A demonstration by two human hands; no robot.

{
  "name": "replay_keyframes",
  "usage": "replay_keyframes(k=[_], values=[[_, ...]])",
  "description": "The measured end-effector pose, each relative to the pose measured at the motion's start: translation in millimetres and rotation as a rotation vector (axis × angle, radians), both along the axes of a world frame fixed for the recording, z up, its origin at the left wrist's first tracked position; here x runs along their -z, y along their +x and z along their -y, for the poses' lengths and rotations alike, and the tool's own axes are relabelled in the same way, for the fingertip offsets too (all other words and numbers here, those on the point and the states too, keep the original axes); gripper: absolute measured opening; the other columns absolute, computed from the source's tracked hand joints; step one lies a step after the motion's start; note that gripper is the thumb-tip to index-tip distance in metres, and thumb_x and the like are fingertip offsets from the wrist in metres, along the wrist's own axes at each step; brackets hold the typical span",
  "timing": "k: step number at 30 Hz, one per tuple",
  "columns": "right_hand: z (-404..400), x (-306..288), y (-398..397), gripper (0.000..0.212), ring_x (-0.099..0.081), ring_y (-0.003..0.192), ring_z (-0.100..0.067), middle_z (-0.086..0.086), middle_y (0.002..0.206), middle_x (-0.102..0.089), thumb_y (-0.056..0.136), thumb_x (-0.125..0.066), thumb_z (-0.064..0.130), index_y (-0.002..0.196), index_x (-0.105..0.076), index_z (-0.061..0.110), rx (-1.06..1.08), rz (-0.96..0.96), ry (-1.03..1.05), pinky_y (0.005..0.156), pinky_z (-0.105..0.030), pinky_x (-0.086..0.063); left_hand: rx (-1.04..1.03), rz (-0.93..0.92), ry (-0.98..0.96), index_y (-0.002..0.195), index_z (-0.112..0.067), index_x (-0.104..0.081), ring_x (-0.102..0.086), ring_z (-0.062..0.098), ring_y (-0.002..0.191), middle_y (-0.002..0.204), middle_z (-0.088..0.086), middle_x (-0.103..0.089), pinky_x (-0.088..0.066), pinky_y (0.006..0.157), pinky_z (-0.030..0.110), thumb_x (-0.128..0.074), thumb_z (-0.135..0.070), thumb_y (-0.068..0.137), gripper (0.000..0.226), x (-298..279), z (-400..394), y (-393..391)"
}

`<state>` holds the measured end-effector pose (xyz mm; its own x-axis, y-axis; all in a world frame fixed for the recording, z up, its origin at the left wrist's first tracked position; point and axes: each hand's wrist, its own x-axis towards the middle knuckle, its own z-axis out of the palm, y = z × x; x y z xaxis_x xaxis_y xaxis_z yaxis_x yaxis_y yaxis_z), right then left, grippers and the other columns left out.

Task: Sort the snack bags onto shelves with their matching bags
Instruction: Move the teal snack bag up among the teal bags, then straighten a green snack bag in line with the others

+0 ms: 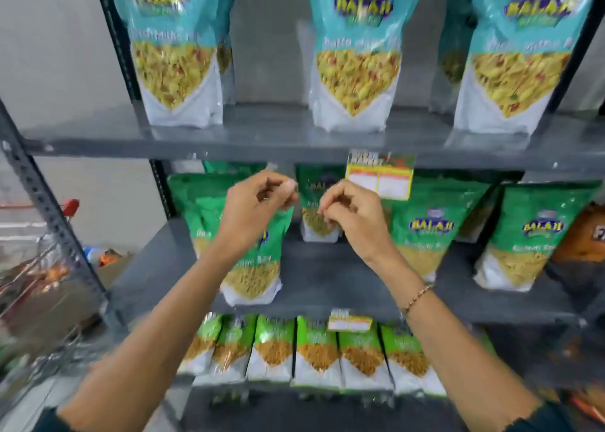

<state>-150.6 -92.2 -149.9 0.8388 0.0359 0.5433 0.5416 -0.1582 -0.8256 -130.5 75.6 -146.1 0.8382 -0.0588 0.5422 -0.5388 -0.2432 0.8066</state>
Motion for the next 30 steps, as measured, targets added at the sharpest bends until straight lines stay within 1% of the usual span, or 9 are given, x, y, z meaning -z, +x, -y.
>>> replay_keyframes(k=[6,9,11,15,18,21,24,26,30], values=[[-8.2,129.1,13.2,0.022,-0.06,0.054,-0.01,-0.014,0.072,-0.063,0.082,-0.049,-0.007,0.069,-0.058,0.009,-0.194,-0.63,-0.079,0.057,-0.023,-0.054,-0.244,-0.374,0.045,0.067,-0.025,-0.063,-0.057,0.0,0.049,0.064,-0.002,-0.06,-0.047,0.052,0.012,-0.056,-0.012,0.089,0.026,110.3,-73.5,-7.7],[-7.2,171.4,29.9,0.018,-0.064,0.069,-0.011,-0.011,0.086,-0.067,0.086,-0.051,-0.001,0.08,-0.061,0.013,-0.252,-0.848,-0.243,0.074,-0.026,-0.055,-0.342,-0.563,0.164,0.099,-0.015,-0.06,-0.059,0.006,0.069,0.088,0.0,-0.06,-0.046,0.062,0.014,-0.064,-0.014,0.083,0.016,146.6,-93.5,-1.4],[-13.6,188.3,39.7,0.014,-0.063,0.082,-0.016,-0.016,0.1,-0.067,0.087,-0.054,0.004,0.098,-0.061,0.009,-0.182,-0.854,-0.283,0.084,-0.03,-0.052,-0.376,-0.616,0.264,0.122,-0.004,-0.046,-0.057,0.02,0.099,0.112,0.007,-0.056,-0.044,0.083,0.026,-0.071,-0.017,0.08,0.051,161.0,-101.4,7.3],[-35.8,201.6,63.6,0.056,-0.052,0.119,-0.026,-0.017,0.134,-0.05,0.082,-0.065,0.015,0.131,-0.039,0.005,0.023,-0.701,-0.3,0.098,-0.033,-0.043,-0.326,-0.665,0.345,0.139,-0.004,-0.03,-0.038,0.027,0.133,0.145,0.014,-0.037,-0.033,0.105,0.034,-0.073,-0.025,0.078,0.078,170.5,-112.1,28.7],[-50.6,207.9,83.7,0.078,-0.037,0.134,-0.026,-0.013,0.148,-0.036,0.078,-0.07,0.024,0.14,-0.026,0.01,-0.008,-0.655,-0.415,0.108,-0.04,-0.036,-0.243,-0.675,0.387,0.141,-0.005,-0.023,-0.035,0.028,0.136,0.148,0.013,-0.035,-0.032,0.107,0.036,-0.074,-0.025,0.077,0.084,171.7,-113.2,44.2],[-62.3,211.9,95.6,0.077,-0.044,0.129,-0.024,-0.01,0.143,-0.045,0.074,-0.074,0.023,0.137,-0.033,0.012,-0.021,-0.614,-0.385,0.106,-0.039,-0.039,-0.229,-0.698,0.405,0.136,-0.005,-0.031,-0.043,0.03,0.13,0.142,0.013,-0.045,-0.036,0.105,0.039,-0.077,-0.026,0.074,0.08,174.1,-111.0,54.5],[-71.5,218.0,97.5,0.061,-0.056,0.117,-0.023,-0.013,0.127,-0.06,0.073,-0.074,0.012,0.126,-0.046,0.007,0.026,-0.562,-0.295,0.102,-0.039,-0.045,-0.293,-0.699,0.357,0.122,-0.005,-0.049,-0.06,0.025,0.1,0.11,0.011,-0.067,-0.051,0.09,0.042,-0.083,-0.035,0.058,0.078,181.1,-107.8,56.3],[-72.1,220.5,95.5,0.055,-0.062,0.106,-0.02,-0.016,0.118,-0.065,0.07,-0.075,0.008,0.119,-0.052,0.005,0.066,-0.523,-0.228,0.097,-0.04,-0.049,-0.334,-0.672,0.278,0.112,0.004,-0.054,-0.052,0.016,0.07,0.076,0.007,-0.065,-0.05,0.068,0.038,-0.082,-0.03,0.054,0.073,181.7,-101.2,51.7],[-48.2,223.4,96.7,0.051,-0.066,0.099,-0.03,-0.019,0.106,-0.07,0.066,-0.077,0.006,0.113,-0.057,0.007,0.089,-0.497,-0.13,0.09,-0.049,-0.053,-0.32,-0.669,0.132,0.121,0.014,-0.047,-0.06,0.024,0.108,0.118,0.026,-0.062,-0.048,0.094,0.042,-0.08,-0.004,0.064,0.068,174.1,-73.7,52.2]])
